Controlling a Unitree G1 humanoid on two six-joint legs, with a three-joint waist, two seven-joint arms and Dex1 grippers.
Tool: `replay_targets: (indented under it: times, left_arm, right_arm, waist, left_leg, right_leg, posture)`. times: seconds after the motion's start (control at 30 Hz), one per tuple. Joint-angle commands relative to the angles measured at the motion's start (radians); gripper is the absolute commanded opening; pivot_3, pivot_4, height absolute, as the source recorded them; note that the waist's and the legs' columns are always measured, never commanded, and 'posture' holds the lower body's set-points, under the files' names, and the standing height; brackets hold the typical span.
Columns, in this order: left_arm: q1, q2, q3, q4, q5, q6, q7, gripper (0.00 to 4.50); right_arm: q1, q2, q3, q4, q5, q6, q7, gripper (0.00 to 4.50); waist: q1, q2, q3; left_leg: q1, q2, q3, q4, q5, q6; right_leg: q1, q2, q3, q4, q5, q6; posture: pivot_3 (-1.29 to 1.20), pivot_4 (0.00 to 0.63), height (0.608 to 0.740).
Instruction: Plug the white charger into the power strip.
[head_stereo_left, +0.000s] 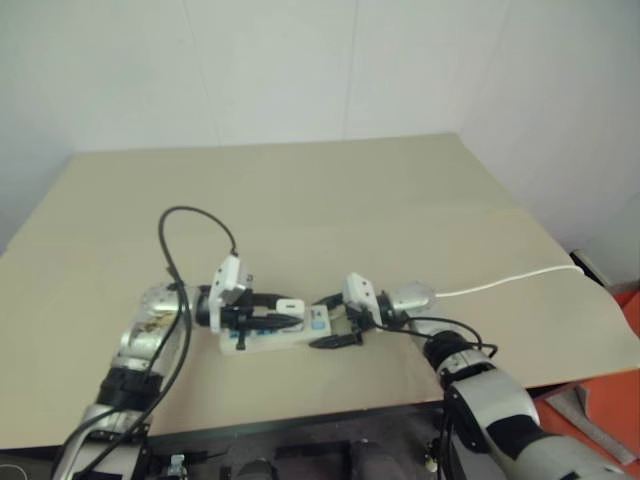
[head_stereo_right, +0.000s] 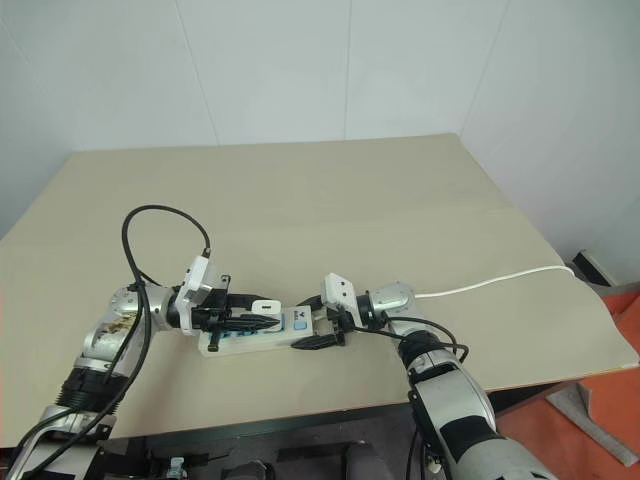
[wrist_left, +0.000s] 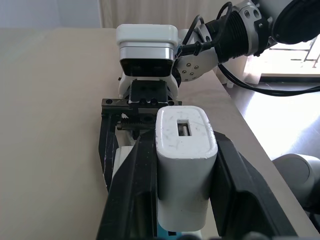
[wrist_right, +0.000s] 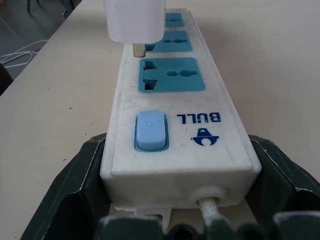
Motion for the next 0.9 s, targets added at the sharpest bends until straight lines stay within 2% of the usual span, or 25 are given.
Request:
replay_targets:
  times: [0.03, 0.9]
  left_arm:
    - [-0.015, -0.006, -0.004, -0.006, -0.001, -0.016, -0.004, 1.0]
    - [-0.059, -0.032, -0.022, 0.103, 0.036, -0.06, -0.015, 1.0]
  right_arm:
    - [0.003, 0.004, 0.006, -0.002, -0.016, 0.012, -0.008, 3.4]
    - [0.007, 0.0, 0.004, -0.01, -0.016, 0.018, -0.018, 3.4]
  waist:
    - [0.0, 0.0, 0.0]
    - [0.0, 0.0, 0.0]
  left_leg:
    - [0.0, 0.0, 0.0, 0.0, 0.0, 0.0]
    - [0.0, 0.0, 0.0, 0.0, 0.0, 0.0]
  right_leg:
    - [0.0, 0.0, 0.0, 0.0, 0.0, 0.0]
    - [0.0, 0.0, 0.0, 0.0, 0.0, 0.0]
  posture:
    - [0.0, 0.15, 0.74]
    - [0.0, 0.15, 0.74]
